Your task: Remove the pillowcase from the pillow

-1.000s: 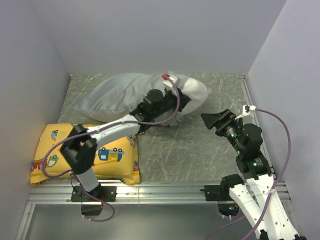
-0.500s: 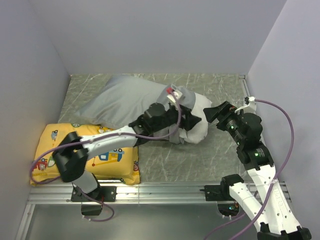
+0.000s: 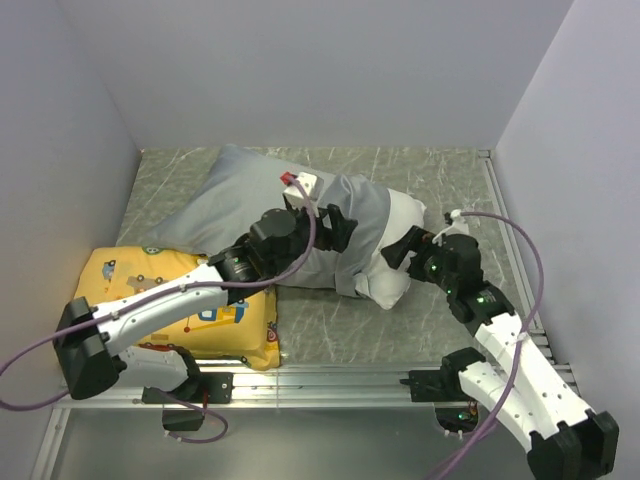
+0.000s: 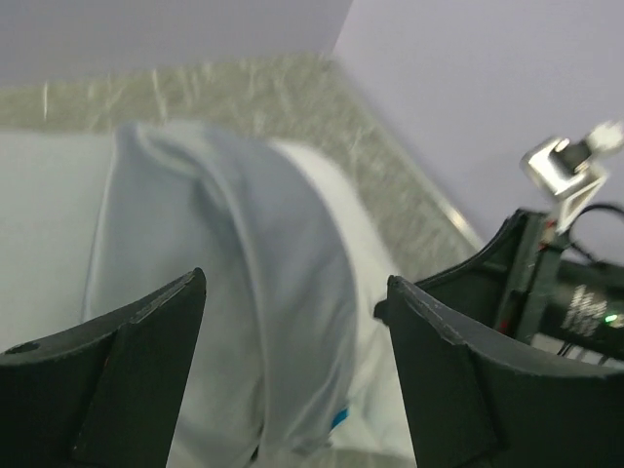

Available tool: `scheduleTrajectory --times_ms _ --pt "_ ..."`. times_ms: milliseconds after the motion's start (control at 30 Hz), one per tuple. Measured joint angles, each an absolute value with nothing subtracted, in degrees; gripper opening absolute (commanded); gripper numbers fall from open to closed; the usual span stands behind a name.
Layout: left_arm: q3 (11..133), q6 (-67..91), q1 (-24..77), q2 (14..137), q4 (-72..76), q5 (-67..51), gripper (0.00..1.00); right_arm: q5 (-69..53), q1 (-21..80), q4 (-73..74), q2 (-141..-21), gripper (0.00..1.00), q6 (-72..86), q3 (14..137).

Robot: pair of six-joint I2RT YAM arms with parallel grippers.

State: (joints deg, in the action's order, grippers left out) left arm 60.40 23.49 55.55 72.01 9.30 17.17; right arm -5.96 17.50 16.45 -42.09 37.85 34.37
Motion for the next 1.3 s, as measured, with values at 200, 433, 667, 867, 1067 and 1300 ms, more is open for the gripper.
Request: scheduleTrajectory --times_ms 200,433,667,867,1067,1300 --pt "63.5 22.7 55.5 82.6 4.5 16.4 0.8 -3.5 20.9 11.9 -47.6 0.77 38.4 31.3" --pt "74.3 19.7 55.6 95.8 -1.3 19.2 0.45 -1.4 21.0 7.2 -49.4 0.0 39.0 30.1" --pt "81.4 17.5 49.3 98.3 -5.3 26.0 0.01 0.3 16.7 7.3 -50.1 0.0 38.3 31.7" --pt "84.1 19.0 35.4 99.0 -6.7 23.6 0.0 -4.7 2.7 8.4 -47.4 0.0 38.0 35.2" --pt "83.9 22.2 27.5 99.0 -6.8 12.5 0.0 -12.2 -2.2 10.2 -44.0 0.0 37.9 35.3" --pt "80.8 21.8 32.6 98.7 -3.4 11.9 0.33 -10.1 -3.2 12.3 -46.1 0.52 35.6 34.3"
